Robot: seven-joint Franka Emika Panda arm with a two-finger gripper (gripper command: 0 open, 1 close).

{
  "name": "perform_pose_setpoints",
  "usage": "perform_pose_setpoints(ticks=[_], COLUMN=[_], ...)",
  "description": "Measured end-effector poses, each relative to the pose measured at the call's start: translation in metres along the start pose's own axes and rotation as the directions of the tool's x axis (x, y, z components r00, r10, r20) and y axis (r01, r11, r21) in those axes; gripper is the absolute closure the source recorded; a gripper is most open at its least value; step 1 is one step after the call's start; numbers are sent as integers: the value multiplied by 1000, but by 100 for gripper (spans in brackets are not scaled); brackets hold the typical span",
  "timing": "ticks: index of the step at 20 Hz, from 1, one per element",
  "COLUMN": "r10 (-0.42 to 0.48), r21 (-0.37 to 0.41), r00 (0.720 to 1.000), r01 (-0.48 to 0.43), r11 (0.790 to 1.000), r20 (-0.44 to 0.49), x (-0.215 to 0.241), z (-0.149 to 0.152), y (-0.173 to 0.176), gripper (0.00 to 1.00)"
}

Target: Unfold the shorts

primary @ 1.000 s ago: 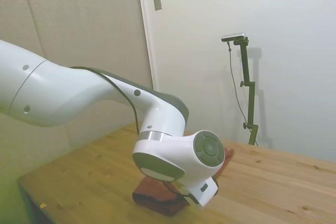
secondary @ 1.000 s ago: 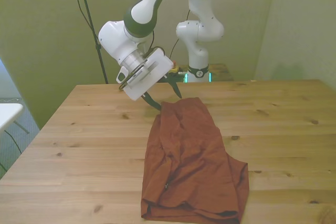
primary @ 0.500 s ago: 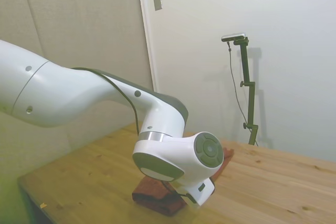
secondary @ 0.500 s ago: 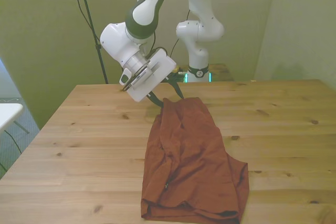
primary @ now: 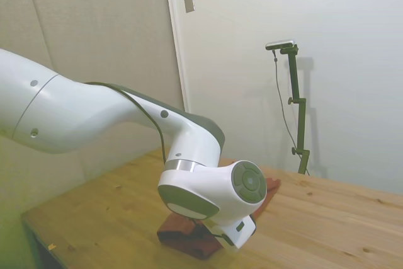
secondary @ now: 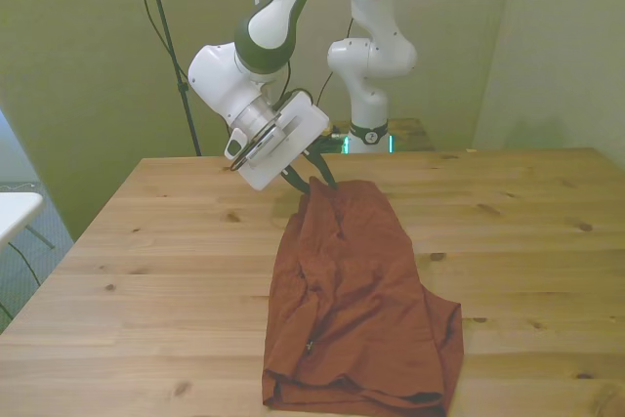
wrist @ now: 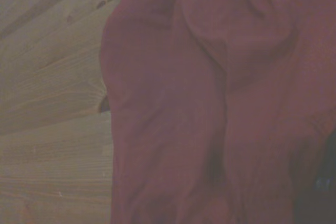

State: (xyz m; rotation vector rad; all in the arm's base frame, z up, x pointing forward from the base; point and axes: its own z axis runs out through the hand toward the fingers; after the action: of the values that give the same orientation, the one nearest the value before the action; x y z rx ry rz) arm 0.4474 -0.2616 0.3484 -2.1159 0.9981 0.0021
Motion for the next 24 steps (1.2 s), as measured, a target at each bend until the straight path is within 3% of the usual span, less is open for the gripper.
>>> perform_pose_setpoints(ticks=[5, 9, 11, 15, 24], r10=[-27, -86, -111, -159, -325], r21=[-19, -131, -231, -421, -525], r00=[1000, 996, 992, 982, 941], r01=[26, 80, 94, 102, 232], r11=[999, 988, 968, 901, 819], r20=[-7, -34, -58, -102, -91], x=[-6, -24, -39, -71, -126], z=[-3, 8, 17, 39, 53], y=[-10, -45, -59, -77, -114], gripper=[100, 100, 100, 100, 100])
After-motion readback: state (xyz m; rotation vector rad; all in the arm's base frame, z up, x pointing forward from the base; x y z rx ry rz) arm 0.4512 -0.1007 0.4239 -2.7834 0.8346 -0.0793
